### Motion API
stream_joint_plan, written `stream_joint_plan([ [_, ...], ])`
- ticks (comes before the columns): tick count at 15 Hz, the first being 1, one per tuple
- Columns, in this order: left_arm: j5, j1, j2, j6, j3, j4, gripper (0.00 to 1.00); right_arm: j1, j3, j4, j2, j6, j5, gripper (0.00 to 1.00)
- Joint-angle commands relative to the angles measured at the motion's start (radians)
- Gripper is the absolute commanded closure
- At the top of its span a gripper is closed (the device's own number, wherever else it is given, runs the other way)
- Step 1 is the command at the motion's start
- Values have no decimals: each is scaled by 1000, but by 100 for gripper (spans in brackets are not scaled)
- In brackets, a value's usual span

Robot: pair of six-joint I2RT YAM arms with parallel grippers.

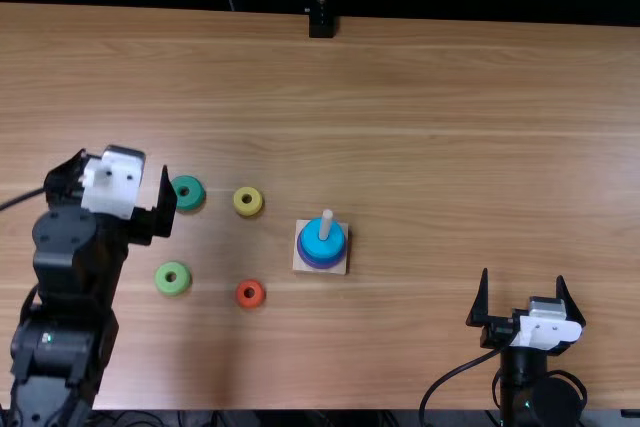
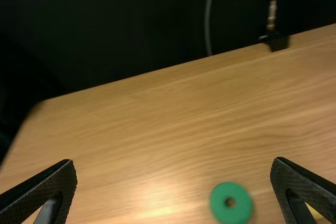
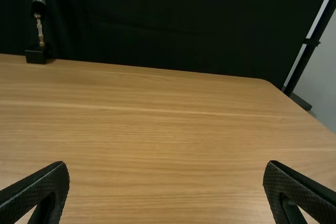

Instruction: Build the Hanoi tower: stack the rings onto the peg from bottom to top in this color order: purple, dark blue, light blue, dark green, light green, yellow, orange.

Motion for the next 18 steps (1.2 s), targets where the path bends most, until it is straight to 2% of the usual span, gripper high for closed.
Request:
stream_joint_plan([
  [1,183,1,62,-66,90,-42,0,-3,-9,3,-19,0,-8,0],
  [2,295,6,128,-60,130,-123,0,-3,-9,3,-19,0,-8,0],
  [3,358,11,188,-59,163,-195,0,-3,-9,3,-19,0,-8,0],
  [4,378,27,235,-59,199,-234,0,-3,-9,3,-19,0,-8,0],
  [7,380,37,358,-53,295,-331,0,-5,-9,3,-19,0,-8,0],
  [8,359,35,379,-49,308,-351,0,-3,-9,3,-19,0,-8,0],
  [9,288,35,398,-60,311,-353,0,-5,-9,3,-19,0,-8,0],
  [10,139,30,427,-62,331,-355,0,-5,-9,3,-19,0,-8,0],
  [11,17,27,461,-66,369,-357,0,-3,-9,3,-19,0,-8,0],
  [12,-36,26,488,-66,395,-390,0,-3,-9,3,-19,0,-8,0],
  [15,-31,24,594,-68,452,-445,0,-3,-9,3,-19,0,-8,0],
  [16,-22,20,637,-68,486,-451,0,-3,-9,3,-19,0,-8,0],
  [18,56,21,692,-79,501,-462,0,-5,-9,3,-19,0,-8,0],
])
